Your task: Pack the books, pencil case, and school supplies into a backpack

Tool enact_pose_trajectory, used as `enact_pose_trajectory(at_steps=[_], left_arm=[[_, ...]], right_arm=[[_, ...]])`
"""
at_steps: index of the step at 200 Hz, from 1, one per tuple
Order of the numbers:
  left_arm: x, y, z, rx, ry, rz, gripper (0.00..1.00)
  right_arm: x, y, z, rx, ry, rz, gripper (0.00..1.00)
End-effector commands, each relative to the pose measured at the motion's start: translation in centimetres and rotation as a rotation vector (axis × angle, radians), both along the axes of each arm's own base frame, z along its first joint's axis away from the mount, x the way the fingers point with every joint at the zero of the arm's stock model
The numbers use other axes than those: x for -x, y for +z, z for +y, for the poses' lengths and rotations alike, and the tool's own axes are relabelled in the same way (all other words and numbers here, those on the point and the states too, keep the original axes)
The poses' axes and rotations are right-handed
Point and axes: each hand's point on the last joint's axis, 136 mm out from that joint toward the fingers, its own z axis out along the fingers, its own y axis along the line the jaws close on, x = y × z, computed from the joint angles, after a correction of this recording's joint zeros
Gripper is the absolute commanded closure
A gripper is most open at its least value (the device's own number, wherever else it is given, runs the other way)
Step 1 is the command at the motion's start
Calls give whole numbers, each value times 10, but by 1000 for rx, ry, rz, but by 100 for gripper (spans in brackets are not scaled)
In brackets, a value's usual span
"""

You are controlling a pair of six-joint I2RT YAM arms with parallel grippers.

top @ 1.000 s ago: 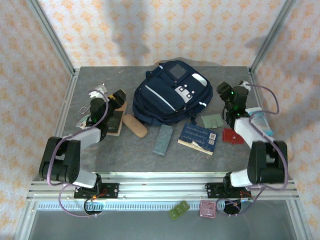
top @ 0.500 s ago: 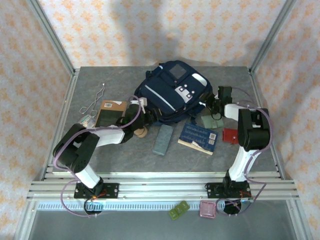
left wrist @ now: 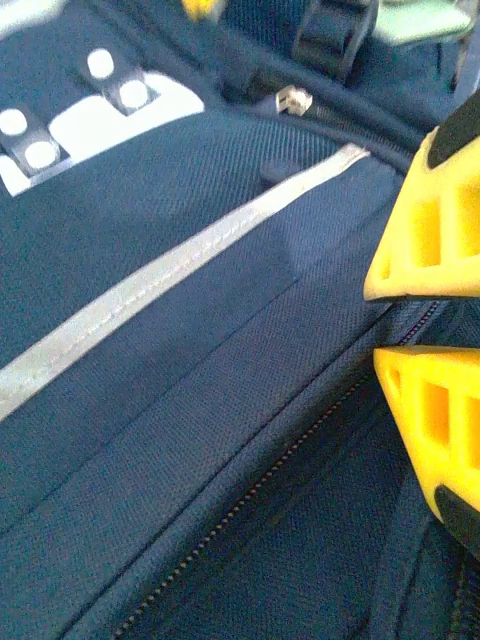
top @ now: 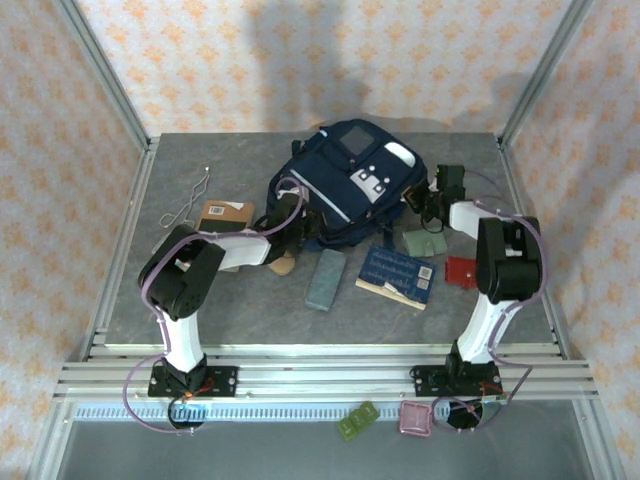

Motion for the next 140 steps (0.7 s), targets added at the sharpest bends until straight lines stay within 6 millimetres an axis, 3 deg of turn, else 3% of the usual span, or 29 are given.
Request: enact_pose_trajectory(at_steps=[1,39,81,107,130,140], left_arm=[[-17,-20,15,-124,45,28,84],[-53,-29,24,-205,63,13,87],[-90,-11,33,-214,72,-49,87],[-94,24,32,-199,49,-108,82],[-74,70,25,-106,-6,-213,61],[-60,101,22,-39,-35,-281,53]], right_arm=[[12,69,10,-112,1,-105,100],[39,88,23,-223,-17,-98,100],[56,108,41,-300,-57,-115,100],[59,121,31,-377,-179,-134,100],[61,138,20,-413,-267,-170,100],[61,143,16,-427,-300,-175,100]])
